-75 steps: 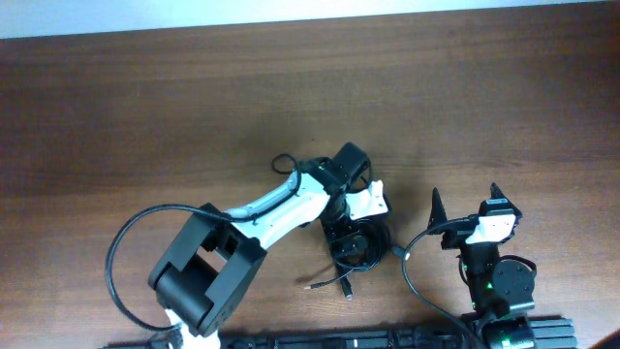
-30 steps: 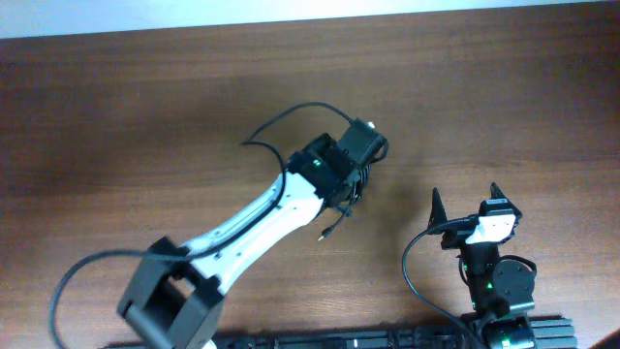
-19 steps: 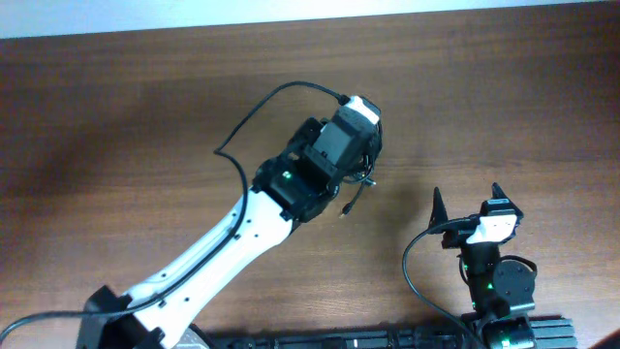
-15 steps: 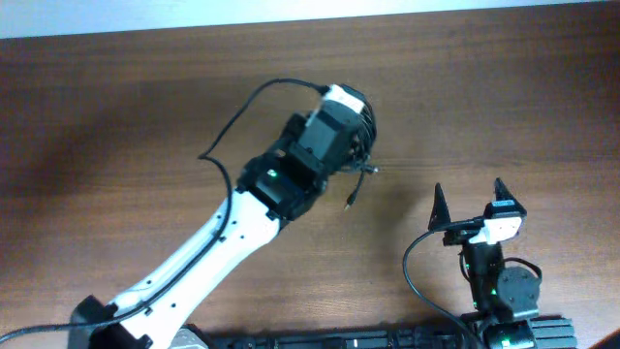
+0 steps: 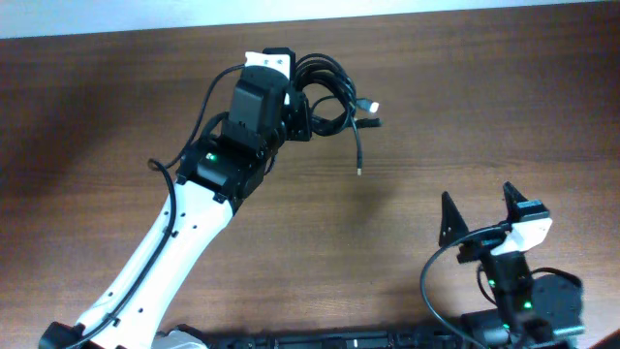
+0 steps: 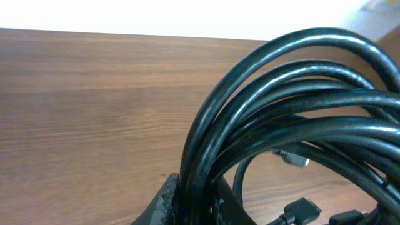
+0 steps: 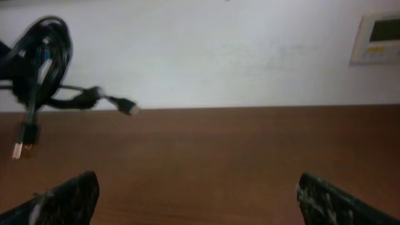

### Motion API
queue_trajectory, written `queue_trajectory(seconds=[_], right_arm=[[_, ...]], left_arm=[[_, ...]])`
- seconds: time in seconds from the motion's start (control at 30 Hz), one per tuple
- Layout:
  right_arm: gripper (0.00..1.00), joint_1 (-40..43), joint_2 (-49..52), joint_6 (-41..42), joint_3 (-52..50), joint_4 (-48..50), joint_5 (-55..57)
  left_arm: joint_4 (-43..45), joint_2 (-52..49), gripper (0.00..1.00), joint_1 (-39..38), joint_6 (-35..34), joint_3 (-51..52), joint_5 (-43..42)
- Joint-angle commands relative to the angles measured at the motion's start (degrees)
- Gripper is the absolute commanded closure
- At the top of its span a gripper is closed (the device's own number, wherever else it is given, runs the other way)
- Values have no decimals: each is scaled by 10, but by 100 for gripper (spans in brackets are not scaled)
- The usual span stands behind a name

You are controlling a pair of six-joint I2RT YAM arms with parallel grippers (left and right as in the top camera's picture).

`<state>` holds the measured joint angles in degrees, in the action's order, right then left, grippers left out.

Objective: Untangle cables
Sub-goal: 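Lift the cable bundle with the left gripper and raise the right arm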

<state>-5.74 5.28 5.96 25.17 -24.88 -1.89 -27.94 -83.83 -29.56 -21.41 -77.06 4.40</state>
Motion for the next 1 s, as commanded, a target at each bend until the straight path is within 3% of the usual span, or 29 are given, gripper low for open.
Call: queue_trajectory(seconds=[0.0, 0.13, 0.23, 0.43, 0.6, 0.8, 0.93, 0.97], right_arm=[[1, -2, 69, 6, 107, -90, -12], [1, -2, 165, 7, 221, -182, -46], [1, -2, 243, 10, 304, -242, -79], [1, -2, 372, 10, 434, -304, -176], [1, -2, 406, 10, 456, -304, -211], [1, -2, 410, 10, 455, -304, -246], [1, -2, 410, 10, 455, -303, -277], [1, -2, 410, 10, 456, -301, -287]], left_arm=[[33, 19, 100, 1, -26, -17, -77], [56, 19, 100, 1, 2, -17, -88], [89, 19, 100, 1, 57, -17, -163], [124, 19, 100, 1, 61, -17, -225], [134, 19, 100, 15, 61, -17, -299], [141, 19, 100, 94, 63, -17, -472], [146, 19, 100, 136, 153, -17, -610], [141, 19, 100, 137, 214, -17, -647]])
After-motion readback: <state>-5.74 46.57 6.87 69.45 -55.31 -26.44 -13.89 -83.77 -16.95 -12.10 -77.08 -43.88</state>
